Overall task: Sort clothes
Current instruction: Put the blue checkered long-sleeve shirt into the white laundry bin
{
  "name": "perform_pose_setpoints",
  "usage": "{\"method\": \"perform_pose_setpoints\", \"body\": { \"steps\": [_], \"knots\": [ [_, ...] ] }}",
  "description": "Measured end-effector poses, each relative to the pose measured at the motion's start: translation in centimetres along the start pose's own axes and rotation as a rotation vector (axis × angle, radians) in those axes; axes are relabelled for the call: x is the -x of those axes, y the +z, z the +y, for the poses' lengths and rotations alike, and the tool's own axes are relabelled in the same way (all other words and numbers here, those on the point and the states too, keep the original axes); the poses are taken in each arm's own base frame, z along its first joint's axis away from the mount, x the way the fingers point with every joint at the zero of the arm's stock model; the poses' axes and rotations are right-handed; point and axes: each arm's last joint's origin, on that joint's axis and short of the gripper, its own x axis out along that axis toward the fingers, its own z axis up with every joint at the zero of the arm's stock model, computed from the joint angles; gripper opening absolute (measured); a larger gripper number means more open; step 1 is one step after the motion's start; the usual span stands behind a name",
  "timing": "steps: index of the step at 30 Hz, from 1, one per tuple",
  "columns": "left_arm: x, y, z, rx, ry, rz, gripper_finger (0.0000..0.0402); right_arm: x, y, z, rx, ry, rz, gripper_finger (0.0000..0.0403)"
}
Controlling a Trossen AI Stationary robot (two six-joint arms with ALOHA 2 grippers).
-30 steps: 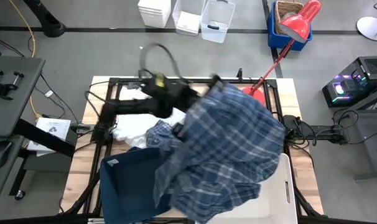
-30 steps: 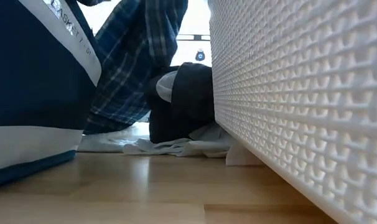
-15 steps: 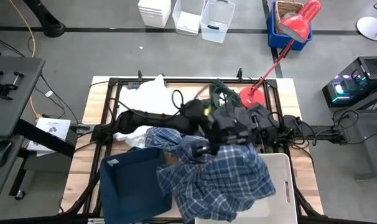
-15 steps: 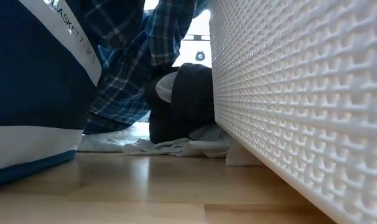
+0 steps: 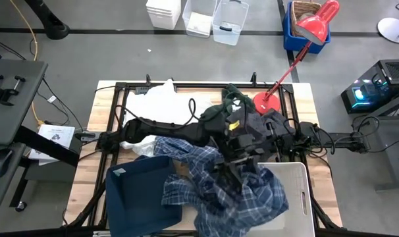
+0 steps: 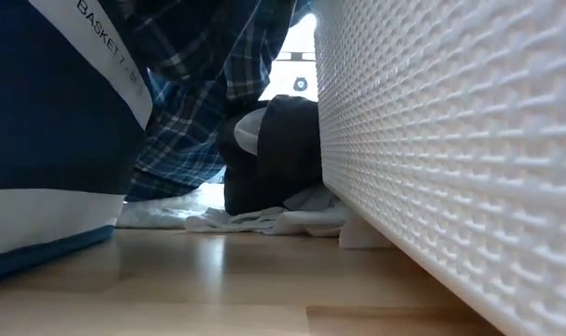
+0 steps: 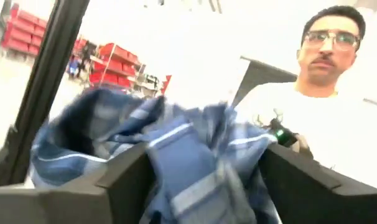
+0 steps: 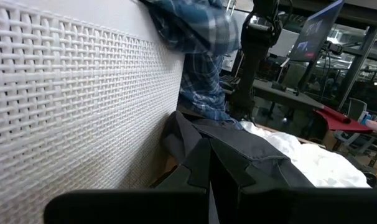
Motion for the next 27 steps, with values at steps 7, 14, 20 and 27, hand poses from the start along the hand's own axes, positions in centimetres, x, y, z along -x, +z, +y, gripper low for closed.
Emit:
{"method": "perform_pose_setpoints", "body": {
  "steps": [7,14,20,27],
  "knots": [
    [0.4,0.4,-1.0,-0.162,0.102,0.114,0.0283,0.0,0.0,0.0,0.000,0.000,0.000,0.0000],
    [2.3,3.1,-3.9,-0.388,0.329,0.210,0.0278,0.0,0.0,0.0,0.000,0.000,0.000,0.0000],
    [6.2,3.4,-8.6,-0.256,0.673,0.560,0.0278,0.0,0.0,0.0,0.000,0.000,0.000,0.0000],
    [9.8,-0.3,-10.7,0.130,0.754,0.949,0.0277,0.0,0.0,0.0,0.000,-0.005,0.002,0.0000]
  ]
}}
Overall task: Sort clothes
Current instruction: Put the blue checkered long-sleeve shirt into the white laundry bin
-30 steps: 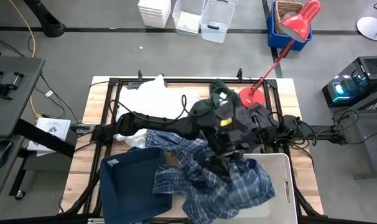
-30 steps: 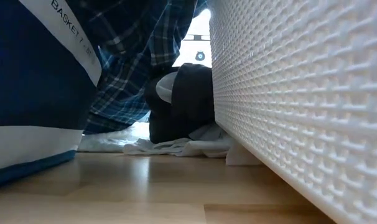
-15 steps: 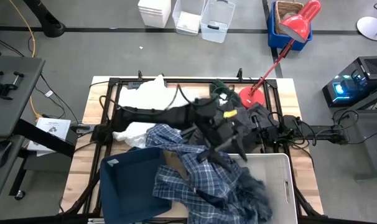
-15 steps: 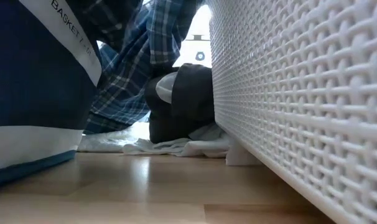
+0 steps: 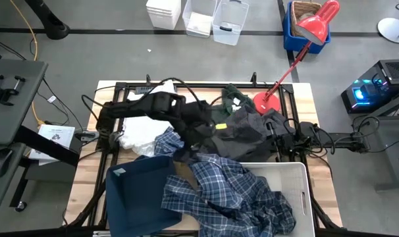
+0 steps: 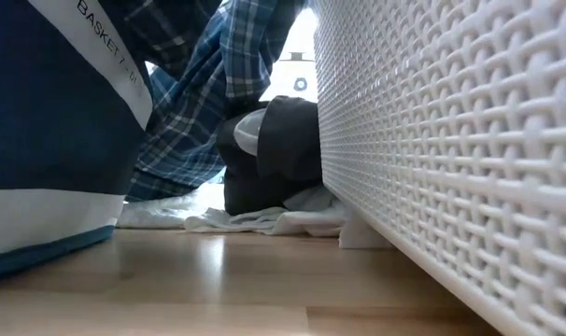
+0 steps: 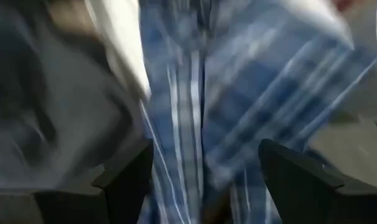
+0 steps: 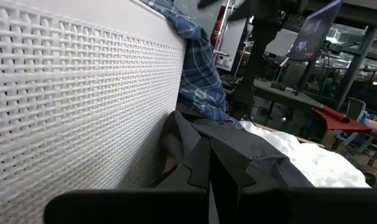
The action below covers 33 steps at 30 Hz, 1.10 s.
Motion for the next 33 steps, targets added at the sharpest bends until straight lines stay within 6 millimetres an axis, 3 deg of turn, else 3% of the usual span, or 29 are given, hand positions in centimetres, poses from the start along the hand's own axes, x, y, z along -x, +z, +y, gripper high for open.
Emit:
{"method": "perform_pose_setpoints", "body": {
  "steps": [7,16,23,26,30,31,33],
  "knots": [
    [-4.1,-4.1,0.4,0.067,-0.028,0.167,0.0277,0.0,0.0,0.0,0.000,-0.002,0.002,0.0000],
    [-9.3,-9.1,2.1,0.111,0.174,-0.009,0.0277,0.0,0.0,0.0,0.000,-0.004,0.003,0.0000],
    [-12.8,-10.0,2.7,0.095,0.241,-0.103,0.0265,0.0,0.0,0.0,0.000,-0.008,0.004,0.0000],
    [-13.7,-10.0,3.1,0.094,0.299,-0.112,0.0209,0.0,0.0,0.0,-0.001,-0.010,0.004,0.0000],
    [-13.6,-9.9,3.1,0.098,0.320,-0.117,0.0050,0.0,0.0,-0.1,-0.001,-0.018,0.006,0.0000],
    [-13.1,-9.9,3.1,0.104,0.322,-0.120,0.0026,0.0,0.0,-0.1,-0.001,-0.021,0.008,0.0000],
    [-11.4,-9.3,3.0,0.132,0.347,-0.152,0.0016,0.0,-0.1,-0.1,-0.001,-0.038,0.014,0.0000]
  ]
}}
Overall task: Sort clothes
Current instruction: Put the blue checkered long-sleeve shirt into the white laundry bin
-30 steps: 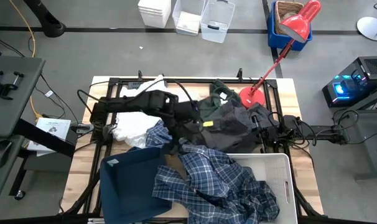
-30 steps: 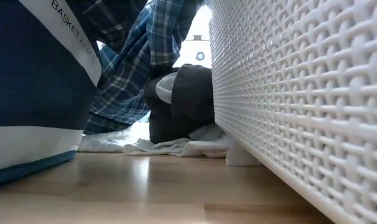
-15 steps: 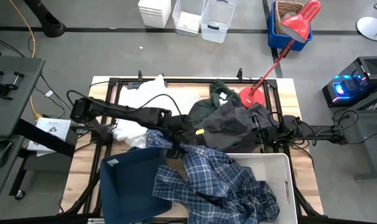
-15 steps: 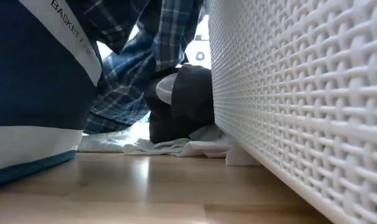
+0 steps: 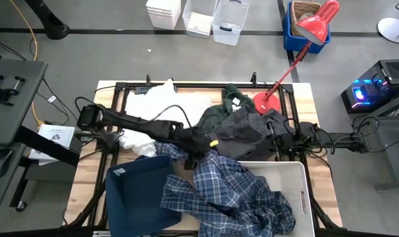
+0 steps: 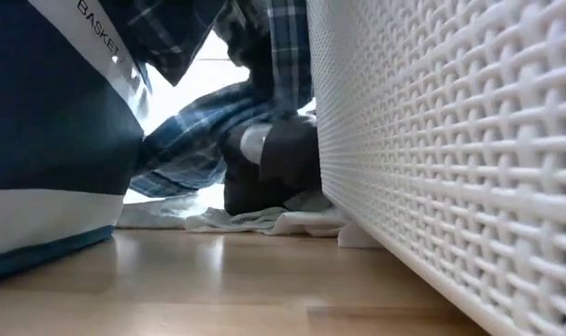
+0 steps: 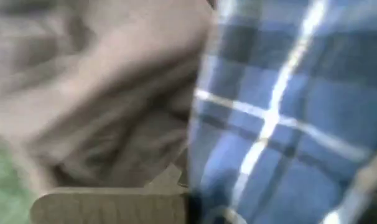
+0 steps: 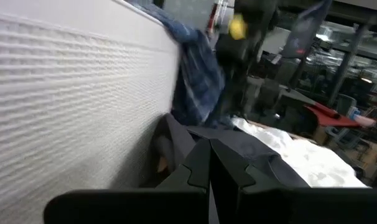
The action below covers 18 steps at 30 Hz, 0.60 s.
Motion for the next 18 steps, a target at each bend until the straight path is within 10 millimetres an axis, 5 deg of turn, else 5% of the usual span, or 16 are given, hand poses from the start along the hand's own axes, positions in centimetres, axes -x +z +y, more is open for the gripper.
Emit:
{"method": "perform_pose_setpoints", "body": {
  "steps": [7,11,15,18],
  "knots": [
    [11.4,5.8,0.3,-0.092,0.221,-0.377,0.0001,0.0,-0.1,0.0,-0.002,-0.007,0.008,0.0000],
    [16.1,8.6,-0.3,-0.163,0.255,-0.644,0.0001,0.0,-0.1,0.0,-0.002,-0.007,0.011,0.0000],
    [17.8,10.7,-2.0,-0.226,0.146,-0.875,0.0001,0.0,-0.1,0.0,-0.002,-0.007,0.011,0.0000],
    [16.4,11.9,-3.4,-0.286,-0.021,-1.009,0.0000,0.0,-0.1,0.0,-0.002,-0.009,0.012,0.0000]
  ]
}}
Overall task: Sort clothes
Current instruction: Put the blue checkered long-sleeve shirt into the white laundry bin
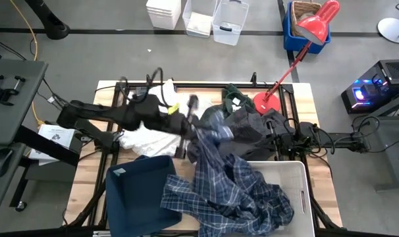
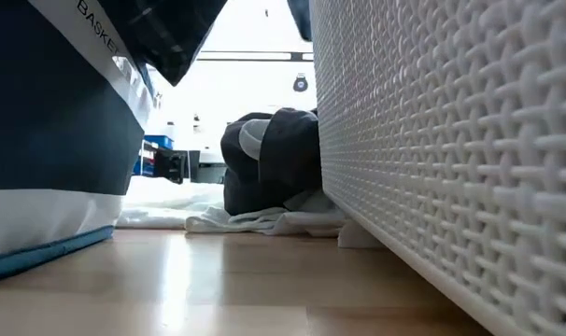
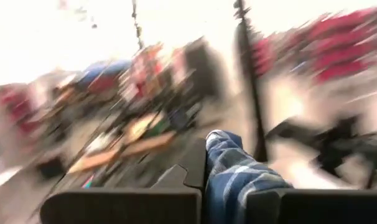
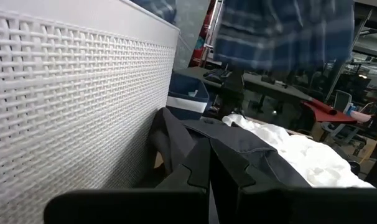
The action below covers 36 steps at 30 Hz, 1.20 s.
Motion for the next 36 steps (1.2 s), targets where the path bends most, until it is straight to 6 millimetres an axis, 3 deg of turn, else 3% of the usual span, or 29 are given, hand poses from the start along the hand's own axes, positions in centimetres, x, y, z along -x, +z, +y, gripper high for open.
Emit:
{"method": "perform_pose_setpoints", "body": {
  "steps": [3,8,14,18,23,29,32,36],
  "knots": [
    [-2.6,-1.8,-1.0,0.081,-0.131,-0.109,0.0000,0.0,0.0,0.0,0.000,-0.001,0.001,0.0000],
    [-6.2,-6.2,-0.5,0.272,-0.259,-0.177,0.0000,0.0,0.0,0.0,0.000,-0.002,0.001,0.0000],
    [-9.4,-10.9,-1.3,0.467,-0.355,0.017,0.0003,0.0,0.0,0.0,0.000,-0.002,0.001,0.0000],
    [-10.2,-12.5,-1.9,0.526,-0.345,0.118,0.0035,0.0,0.0,0.0,0.000,-0.002,0.001,0.0000],
    [-10.3,-12.4,-1.9,0.492,-0.344,0.162,0.0122,0.0,0.0,0.0,0.000,-0.002,0.001,0.0000],
    [-10.1,-10.1,-0.8,0.490,-0.373,0.107,0.0231,0.0,0.0,0.0,0.000,-0.002,0.001,0.0000],
    [-9.3,-8.5,0.0,0.486,-0.415,0.087,0.0261,0.0,0.0,0.0,0.000,-0.002,0.001,0.0000],
    [-7.2,-5.7,2.1,0.504,-0.385,0.094,0.0267,0.0,0.0,0.0,0.000,-0.002,0.001,0.0000]
  ]
}}
